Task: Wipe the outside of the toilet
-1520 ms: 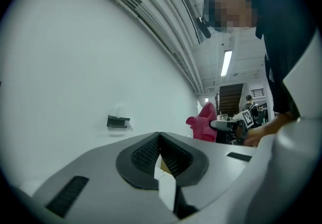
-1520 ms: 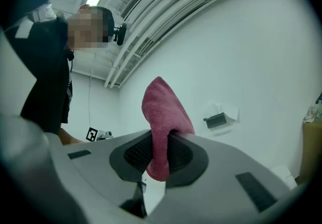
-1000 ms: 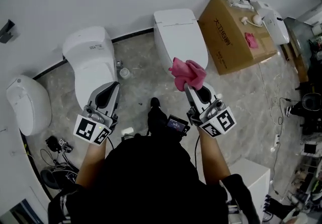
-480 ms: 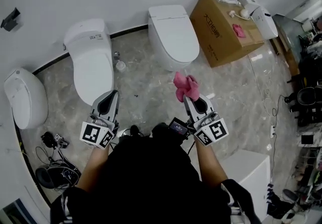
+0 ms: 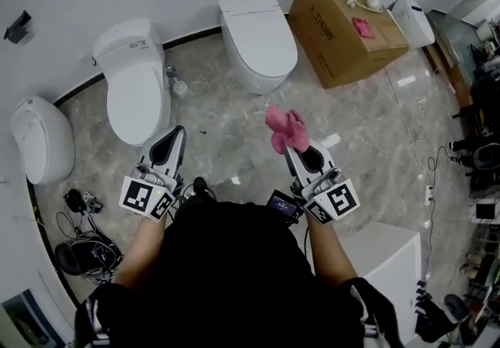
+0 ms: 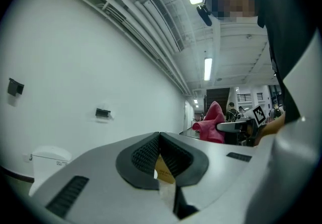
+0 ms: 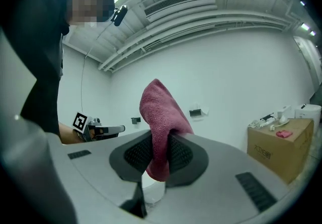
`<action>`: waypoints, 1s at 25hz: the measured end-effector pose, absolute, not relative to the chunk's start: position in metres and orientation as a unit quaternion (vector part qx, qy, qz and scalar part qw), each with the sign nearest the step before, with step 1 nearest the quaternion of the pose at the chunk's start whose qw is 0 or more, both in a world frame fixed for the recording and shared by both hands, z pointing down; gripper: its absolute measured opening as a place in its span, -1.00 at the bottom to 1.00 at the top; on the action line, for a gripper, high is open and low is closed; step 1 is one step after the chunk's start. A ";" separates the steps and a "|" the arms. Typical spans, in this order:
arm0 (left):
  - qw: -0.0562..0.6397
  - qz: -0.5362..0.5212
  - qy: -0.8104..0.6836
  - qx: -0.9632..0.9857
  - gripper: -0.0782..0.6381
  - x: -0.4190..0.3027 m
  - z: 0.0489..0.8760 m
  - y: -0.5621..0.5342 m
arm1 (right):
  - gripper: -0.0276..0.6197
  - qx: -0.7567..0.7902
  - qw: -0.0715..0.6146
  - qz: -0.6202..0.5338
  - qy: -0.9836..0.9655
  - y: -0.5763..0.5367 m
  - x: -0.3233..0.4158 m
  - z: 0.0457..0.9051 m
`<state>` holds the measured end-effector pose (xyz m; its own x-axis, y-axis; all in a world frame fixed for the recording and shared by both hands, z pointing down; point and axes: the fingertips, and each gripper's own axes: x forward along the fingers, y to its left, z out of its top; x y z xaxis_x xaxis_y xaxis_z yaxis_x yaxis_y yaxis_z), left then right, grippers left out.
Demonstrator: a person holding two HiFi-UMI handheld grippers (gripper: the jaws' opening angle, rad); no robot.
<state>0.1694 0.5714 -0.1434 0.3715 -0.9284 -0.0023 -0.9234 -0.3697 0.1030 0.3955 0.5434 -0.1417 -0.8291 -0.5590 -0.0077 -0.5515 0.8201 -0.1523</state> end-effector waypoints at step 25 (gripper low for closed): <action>0.067 0.025 -0.565 0.822 -0.74 0.234 -0.081 0.616 | -0.71 -0.363 0.023 -0.130 0.923 0.594 0.443 -0.093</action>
